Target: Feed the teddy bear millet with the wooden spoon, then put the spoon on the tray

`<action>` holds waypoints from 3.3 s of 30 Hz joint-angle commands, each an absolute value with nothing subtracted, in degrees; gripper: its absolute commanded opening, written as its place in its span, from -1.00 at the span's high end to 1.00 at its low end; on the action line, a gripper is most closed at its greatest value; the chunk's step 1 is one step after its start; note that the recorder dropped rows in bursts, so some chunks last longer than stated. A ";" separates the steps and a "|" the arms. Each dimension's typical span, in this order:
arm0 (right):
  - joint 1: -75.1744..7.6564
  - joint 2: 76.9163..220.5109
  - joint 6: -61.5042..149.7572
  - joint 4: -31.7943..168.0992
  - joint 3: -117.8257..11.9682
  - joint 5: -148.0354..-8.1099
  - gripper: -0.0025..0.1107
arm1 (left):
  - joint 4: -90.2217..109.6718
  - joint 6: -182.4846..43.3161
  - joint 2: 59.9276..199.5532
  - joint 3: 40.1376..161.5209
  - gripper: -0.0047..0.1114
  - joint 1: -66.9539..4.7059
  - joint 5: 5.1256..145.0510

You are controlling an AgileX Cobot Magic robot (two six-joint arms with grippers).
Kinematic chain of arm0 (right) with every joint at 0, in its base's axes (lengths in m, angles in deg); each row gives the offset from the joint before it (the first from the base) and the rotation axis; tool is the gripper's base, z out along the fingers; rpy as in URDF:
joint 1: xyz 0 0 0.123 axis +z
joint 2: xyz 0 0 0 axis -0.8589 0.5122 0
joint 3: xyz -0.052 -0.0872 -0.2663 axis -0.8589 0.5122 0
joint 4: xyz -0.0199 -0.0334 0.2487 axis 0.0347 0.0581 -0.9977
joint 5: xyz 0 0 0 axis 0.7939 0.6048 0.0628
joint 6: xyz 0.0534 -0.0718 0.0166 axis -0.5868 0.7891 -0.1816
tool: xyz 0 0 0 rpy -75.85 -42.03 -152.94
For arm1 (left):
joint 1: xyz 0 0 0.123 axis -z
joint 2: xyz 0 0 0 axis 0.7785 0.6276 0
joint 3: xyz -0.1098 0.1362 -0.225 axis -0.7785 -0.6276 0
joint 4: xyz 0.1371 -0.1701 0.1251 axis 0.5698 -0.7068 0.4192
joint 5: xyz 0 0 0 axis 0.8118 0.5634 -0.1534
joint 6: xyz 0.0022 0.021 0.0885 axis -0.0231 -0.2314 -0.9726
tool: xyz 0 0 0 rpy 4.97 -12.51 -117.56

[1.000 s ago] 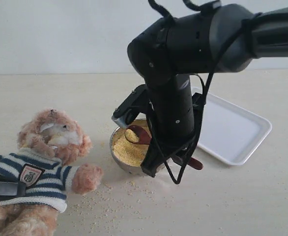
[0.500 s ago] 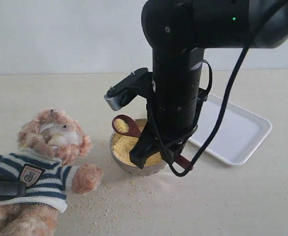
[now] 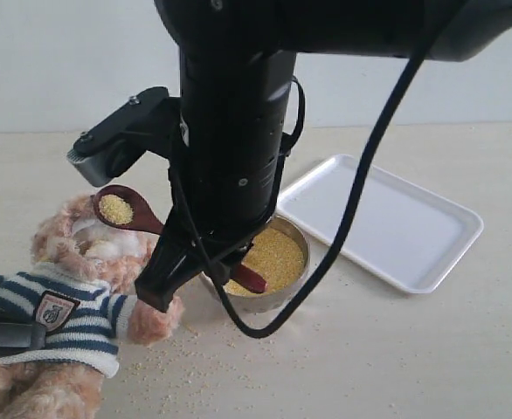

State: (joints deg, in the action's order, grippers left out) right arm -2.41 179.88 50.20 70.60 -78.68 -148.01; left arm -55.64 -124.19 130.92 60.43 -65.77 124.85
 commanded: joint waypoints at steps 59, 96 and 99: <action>15.92 194.15 28.42 119.45 -77.17 -148.04 0.96 | -56.44 -124.30 130.42 60.22 0.83 -65.88 125.43; 18.31 187.59 19.89 126.71 -70.05 -148.04 0.96 | -56.44 -124.30 130.42 60.22 0.83 -65.88 125.43; 18.36 187.25 19.78 126.45 -70.05 -148.04 0.96 | -56.44 -124.30 130.42 60.22 0.83 -65.88 125.43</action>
